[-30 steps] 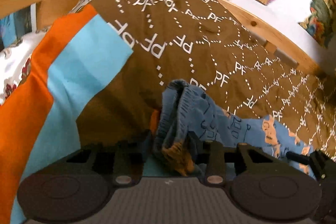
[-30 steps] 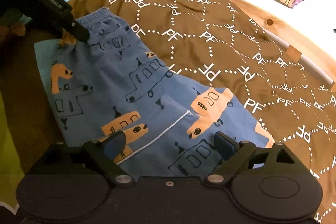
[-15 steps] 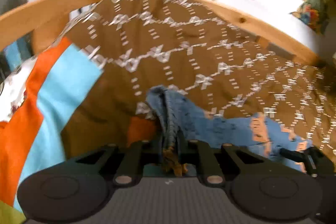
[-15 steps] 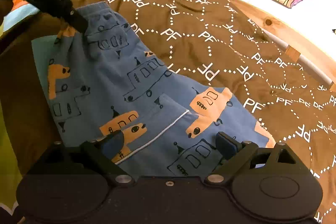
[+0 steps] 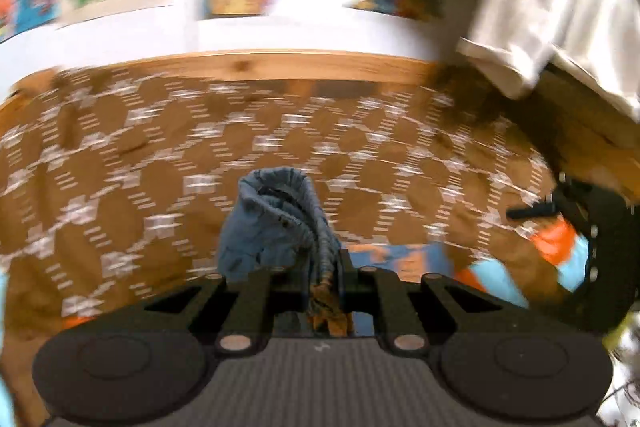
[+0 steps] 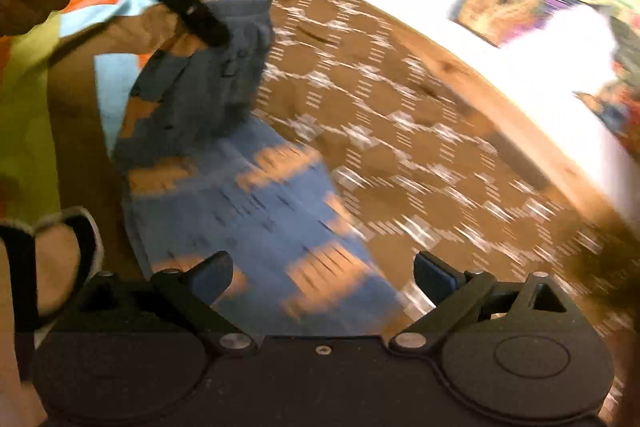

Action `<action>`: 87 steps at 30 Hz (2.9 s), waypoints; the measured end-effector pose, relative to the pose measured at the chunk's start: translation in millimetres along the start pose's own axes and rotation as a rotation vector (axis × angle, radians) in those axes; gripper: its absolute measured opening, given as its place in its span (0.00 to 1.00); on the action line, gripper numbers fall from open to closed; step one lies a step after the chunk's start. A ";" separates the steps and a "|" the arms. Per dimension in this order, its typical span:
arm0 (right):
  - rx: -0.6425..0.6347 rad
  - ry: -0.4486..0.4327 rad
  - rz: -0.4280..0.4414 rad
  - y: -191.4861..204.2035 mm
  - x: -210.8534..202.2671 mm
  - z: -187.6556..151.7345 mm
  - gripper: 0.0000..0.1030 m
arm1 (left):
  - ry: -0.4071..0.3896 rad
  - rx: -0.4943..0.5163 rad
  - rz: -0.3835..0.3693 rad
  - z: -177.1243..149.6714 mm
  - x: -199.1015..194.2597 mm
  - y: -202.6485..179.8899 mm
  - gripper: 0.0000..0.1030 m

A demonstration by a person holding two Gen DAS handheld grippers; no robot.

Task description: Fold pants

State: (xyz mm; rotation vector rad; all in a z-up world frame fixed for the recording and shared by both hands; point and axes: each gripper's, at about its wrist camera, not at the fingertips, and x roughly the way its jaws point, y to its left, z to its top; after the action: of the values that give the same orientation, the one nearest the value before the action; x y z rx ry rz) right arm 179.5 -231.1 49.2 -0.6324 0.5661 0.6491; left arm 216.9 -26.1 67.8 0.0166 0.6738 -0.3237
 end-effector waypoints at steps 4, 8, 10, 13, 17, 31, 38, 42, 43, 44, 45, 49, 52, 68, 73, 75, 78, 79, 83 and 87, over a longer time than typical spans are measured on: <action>0.087 0.006 -0.083 -22.3 -22.9 -35.3 0.96 | 0.026 0.126 -0.047 -3.0 28.7 -55.8 0.13; 0.139 0.008 -0.096 -35.1 -27.2 -67.6 0.96 | 0.046 0.220 -0.080 -23.6 65.7 -96.8 0.14; 0.147 0.017 -0.098 -39.3 -24.4 -79.7 0.96 | 0.075 0.264 -0.088 -39.1 83.5 -112.2 0.16; 0.190 0.030 -0.089 -45.2 -17.3 -95.6 0.96 | 0.077 0.347 -0.094 -65.8 95.2 -128.6 0.37; 0.233 0.046 -0.073 -50.0 -10.0 -103.7 0.96 | 0.008 0.415 -0.071 -89.2 83.9 -136.5 0.50; 0.582 0.003 0.246 -73.9 36.0 -55.5 0.77 | 0.080 0.455 -0.050 -111.3 84.9 -117.2 0.21; 0.694 0.094 0.274 -75.9 73.2 -48.9 0.22 | 0.064 0.390 -0.097 -103.7 80.3 -104.1 0.05; 0.727 0.074 0.289 -80.6 63.1 -50.3 0.10 | 0.023 0.386 -0.137 -95.8 66.2 -102.0 0.05; 0.732 0.072 0.291 -82.4 58.8 -49.8 0.10 | 0.018 0.392 -0.147 -94.8 64.2 -103.6 0.05; 0.737 0.071 0.290 -84.5 54.6 -49.6 0.10 | 0.016 0.397 -0.157 -94.7 62.9 -105.3 0.05; 0.742 0.070 0.290 -87.1 50.8 -50.2 0.10 | 0.014 0.405 -0.165 -95.1 62.9 -107.7 0.05; 0.721 0.110 0.270 -88.8 51.1 -54.6 0.11 | 0.061 0.442 -0.167 -102.0 80.9 -116.4 0.06; 0.674 0.197 0.246 -81.4 65.9 -62.0 0.24 | 0.119 0.449 -0.188 -109.1 94.5 -112.7 0.17; 0.298 0.087 0.077 -18.7 37.5 -30.3 0.77 | -0.027 0.276 0.123 -55.3 115.1 -10.4 0.49; 0.258 0.168 0.029 7.5 45.3 -54.5 0.79 | -0.050 0.358 0.204 -69.5 135.9 -8.2 0.50; 0.270 0.154 0.036 5.8 40.1 -60.3 0.82 | -0.051 0.334 0.188 -68.3 131.1 -4.8 0.51; 0.321 0.112 0.036 -5.0 29.9 -56.3 0.84 | -0.041 0.289 0.163 -65.5 114.6 -1.4 0.53; 0.340 0.087 0.034 -9.6 25.7 -53.5 0.85 | -0.028 0.277 0.163 -66.3 108.7 0.0 0.55; 0.347 0.015 0.025 -22.8 23.7 -38.0 0.92 | 0.050 0.174 0.147 -66.2 88.4 1.0 0.78; 0.398 0.007 0.021 -37.7 37.7 -29.0 0.92 | 0.130 0.041 0.106 -75.9 76.5 6.6 0.82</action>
State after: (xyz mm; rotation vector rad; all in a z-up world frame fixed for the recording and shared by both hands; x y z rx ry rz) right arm 222.6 -260.8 18.5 -0.2558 0.6869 0.5339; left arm 228.6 -32.9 -39.3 0.1132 0.7920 -0.2354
